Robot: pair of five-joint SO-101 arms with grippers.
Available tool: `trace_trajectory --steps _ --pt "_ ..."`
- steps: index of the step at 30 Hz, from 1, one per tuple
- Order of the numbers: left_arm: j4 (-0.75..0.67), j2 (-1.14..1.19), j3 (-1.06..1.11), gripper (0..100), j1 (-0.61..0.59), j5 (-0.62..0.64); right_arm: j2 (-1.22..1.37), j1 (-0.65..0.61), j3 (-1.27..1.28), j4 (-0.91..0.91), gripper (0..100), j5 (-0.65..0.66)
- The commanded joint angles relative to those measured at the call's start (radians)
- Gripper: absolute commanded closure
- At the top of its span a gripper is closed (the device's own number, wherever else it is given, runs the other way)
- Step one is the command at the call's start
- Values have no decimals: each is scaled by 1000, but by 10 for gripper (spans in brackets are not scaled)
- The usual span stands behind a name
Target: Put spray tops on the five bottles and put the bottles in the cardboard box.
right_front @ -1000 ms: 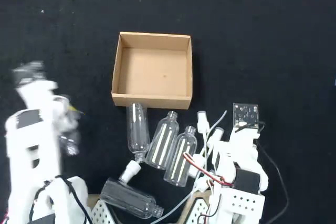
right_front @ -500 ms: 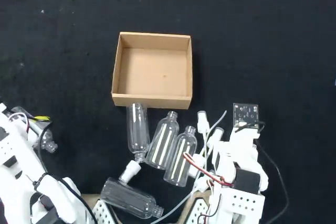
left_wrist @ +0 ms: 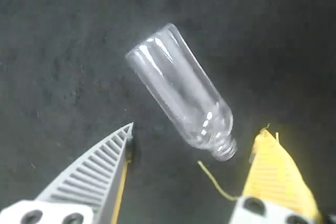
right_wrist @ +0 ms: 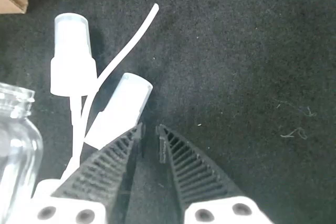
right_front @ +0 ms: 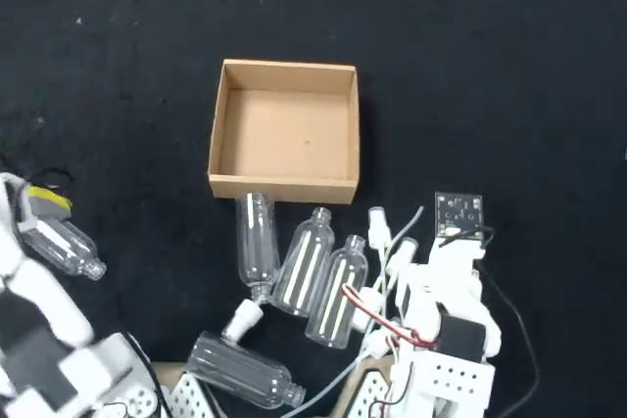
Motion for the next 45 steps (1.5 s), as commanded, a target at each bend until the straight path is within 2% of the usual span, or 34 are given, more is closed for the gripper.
trace_trajectory --steps 1,8,11,13,16,22,26,34,45 --pt "58 196 -254 672 -1 -284 -94 -14 -4 6 987 0" --pt "63 338 -340 672 -58 -720 -94 -18 -4 6 987 2" --pt "58 347 -340 672 -101 -822 -94 -18 -4 6 987 0" --pt "58 347 -340 672 -111 -847 -94 -17 -4 6 987 0" --pt "15 347 -325 672 -108 -845 -94 -18 -4 6 987 0" --pt "-282 336 -76 672 -82 -842 -94 -18 -4 6 987 0" --pt "-450 334 22 672 -54 -727 -94 -18 -4 6 987 0" --pt "-454 226 15 672 25 -588 -94 -18 -4 6 987 0" --pt "-428 190 8 666 206 -614 -94 -18 -4 6 987 0"
